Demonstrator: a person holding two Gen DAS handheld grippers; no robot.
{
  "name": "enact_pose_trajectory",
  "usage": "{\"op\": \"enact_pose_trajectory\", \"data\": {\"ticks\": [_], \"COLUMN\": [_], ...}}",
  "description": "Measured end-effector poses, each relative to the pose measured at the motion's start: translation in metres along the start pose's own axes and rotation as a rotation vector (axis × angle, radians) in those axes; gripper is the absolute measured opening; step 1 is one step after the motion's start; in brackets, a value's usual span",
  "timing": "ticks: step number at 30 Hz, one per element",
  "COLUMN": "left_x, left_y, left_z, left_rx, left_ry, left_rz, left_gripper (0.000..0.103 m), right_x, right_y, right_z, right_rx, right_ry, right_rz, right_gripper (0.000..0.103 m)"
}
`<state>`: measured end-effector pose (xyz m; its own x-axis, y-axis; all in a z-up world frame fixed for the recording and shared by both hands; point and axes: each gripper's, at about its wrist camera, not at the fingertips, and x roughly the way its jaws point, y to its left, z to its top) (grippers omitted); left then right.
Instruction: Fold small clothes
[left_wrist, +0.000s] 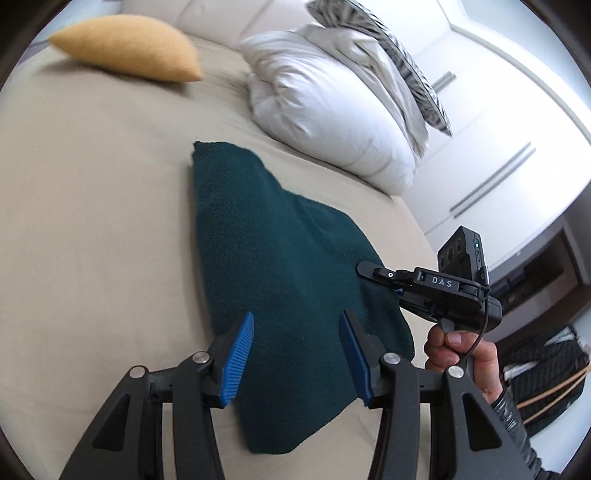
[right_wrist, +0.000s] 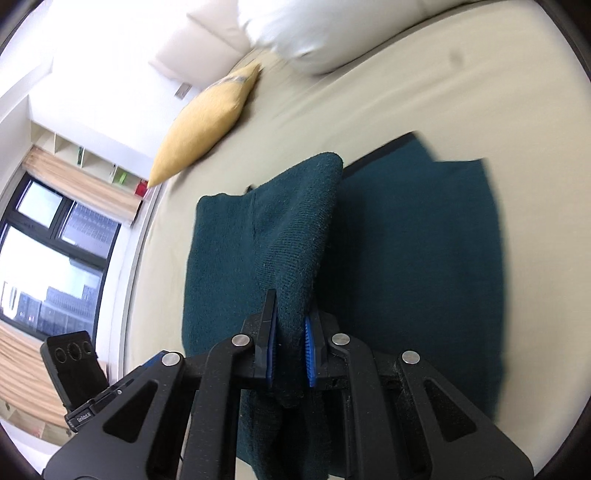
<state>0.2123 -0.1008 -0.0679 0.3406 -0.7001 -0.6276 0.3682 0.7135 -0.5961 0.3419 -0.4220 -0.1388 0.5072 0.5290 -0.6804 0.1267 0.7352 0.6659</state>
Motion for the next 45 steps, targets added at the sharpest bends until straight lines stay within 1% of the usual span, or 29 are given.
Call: {"op": "enact_pose_trajectory", "data": {"ticks": [4, 9, 12, 13, 14, 16, 17, 19, 21, 22, 25, 27, 28, 29, 30, 31, 34, 35, 37, 38, 39, 40, 41, 42, 43, 44, 45], "left_x": [0.019, 0.042, 0.059, 0.065, 0.07, 0.076, 0.078, 0.085, 0.1, 0.104, 0.102, 0.096, 0.091, 0.086, 0.082, 0.079, 0.076, 0.078, 0.088, 0.095, 0.104, 0.115, 0.12, 0.122, 0.121, 0.118, 0.117], "left_y": [-0.025, -0.047, -0.056, -0.057, -0.057, -0.055, -0.055, -0.054, -0.046, -0.041, -0.039, -0.043, -0.045, -0.046, -0.047, -0.047, -0.05, -0.052, -0.055, -0.055, -0.053, -0.047, -0.042, -0.038, -0.035, -0.033, -0.032], "left_z": [0.006, 0.01, 0.012, 0.014, 0.015, 0.017, 0.017, 0.016, 0.014, 0.014, 0.011, 0.012, 0.013, 0.016, 0.018, 0.021, 0.029, 0.031, 0.033, 0.035, 0.036, 0.036, 0.035, 0.033, 0.032, 0.031, 0.03], "left_rx": [0.054, 0.096, 0.125, 0.131, 0.132, 0.131, 0.137, 0.159, 0.158, 0.153, 0.162, 0.169, 0.172, 0.175, 0.177, 0.18, 0.186, 0.195, 0.217, 0.224, 0.223, 0.214, 0.206, 0.201, 0.196, 0.189, 0.186], "left_ry": [0.022, 0.038, 0.048, 0.049, 0.05, 0.05, 0.048, 0.049, 0.091, 0.092, 0.076, 0.071, 0.062, 0.044, 0.028, 0.012, -0.018, -0.015, 0.0, 0.015, 0.037, 0.068, 0.079, 0.073, 0.063, 0.056, 0.054], "left_rz": [0.004, 0.009, 0.035, 0.049, 0.057, 0.068, 0.073, 0.096, 0.111, 0.11, 0.099, 0.104, 0.106, 0.115, 0.124, 0.131, 0.122, 0.119, 0.131, 0.14, 0.157, 0.176, 0.177, 0.165, 0.152, 0.134, 0.127], "left_gripper": [0.051, 0.051, 0.051, 0.051, 0.051, 0.051, 0.051, 0.052, 0.052, 0.052, 0.052, 0.052, 0.052, 0.052, 0.053, 0.054, 0.054, 0.054, 0.054, 0.054, 0.054, 0.054, 0.054, 0.054, 0.053, 0.053, 0.053], "right_x": [-0.022, -0.037, -0.049, -0.047, -0.048, -0.047, -0.033, -0.03, -0.026, -0.023, -0.025, -0.029, -0.037, -0.044, -0.055, -0.066, -0.091, -0.097, -0.099, -0.093, -0.084, -0.073, -0.063, -0.052, -0.042, -0.037, -0.038], "right_y": [-0.024, -0.044, -0.063, -0.069, -0.084, -0.099, -0.096, -0.106, -0.121, -0.127, -0.131, -0.131, -0.126, -0.123, -0.114, -0.107, -0.083, -0.069, -0.057, -0.054, -0.053, -0.059, -0.069, -0.087, -0.108, -0.126, -0.136], "right_z": [0.003, 0.006, 0.008, 0.01, 0.013, 0.011, 0.013, 0.008, -0.002, -0.005, -0.018, -0.023, -0.025, -0.027, -0.029, -0.03, -0.04, -0.045, -0.052, -0.055, -0.055, -0.058, -0.059, -0.062, -0.068, -0.077, -0.087], "right_rx": [0.01, 0.022, 0.026, 0.032, 0.041, 0.071, 0.084, 0.103, 0.136, 0.15, 0.169, 0.19, 0.189, 0.178, 0.161, 0.142, 0.081, 0.037, 0.005, 0.0, -0.002, 0.008, 0.045, 0.114, 0.196, 0.271, 0.301], "right_ry": [-0.017, -0.038, -0.036, -0.035, -0.036, -0.04, -0.042, -0.043, -0.049, -0.057, -0.094, -0.099, -0.103, -0.113, -0.137, -0.172, -0.202, -0.21, -0.19, -0.158, -0.133, -0.108, -0.082, -0.046, -0.02, -0.021, -0.034], "right_rz": [-0.019, -0.032, -0.035, -0.037, -0.035, -0.026, -0.021, -0.001, 0.029, 0.05, 0.114, 0.122, 0.091, 0.031, -0.046, -0.07, 0.01, 0.059, 0.159, 0.212, 0.22, 0.19, 0.169, 0.142, 0.145, 0.167, 0.208], "right_gripper": [0.011, 0.011, 0.011, 0.011, 0.011, 0.011, 0.011, 0.011, 0.011, 0.01, 0.01, 0.012, 0.016, 0.023, 0.039, 0.044, 0.045, 0.045, 0.045, 0.045, 0.044, 0.044, 0.044, 0.036, 0.004, 0.0, 0.0]}}
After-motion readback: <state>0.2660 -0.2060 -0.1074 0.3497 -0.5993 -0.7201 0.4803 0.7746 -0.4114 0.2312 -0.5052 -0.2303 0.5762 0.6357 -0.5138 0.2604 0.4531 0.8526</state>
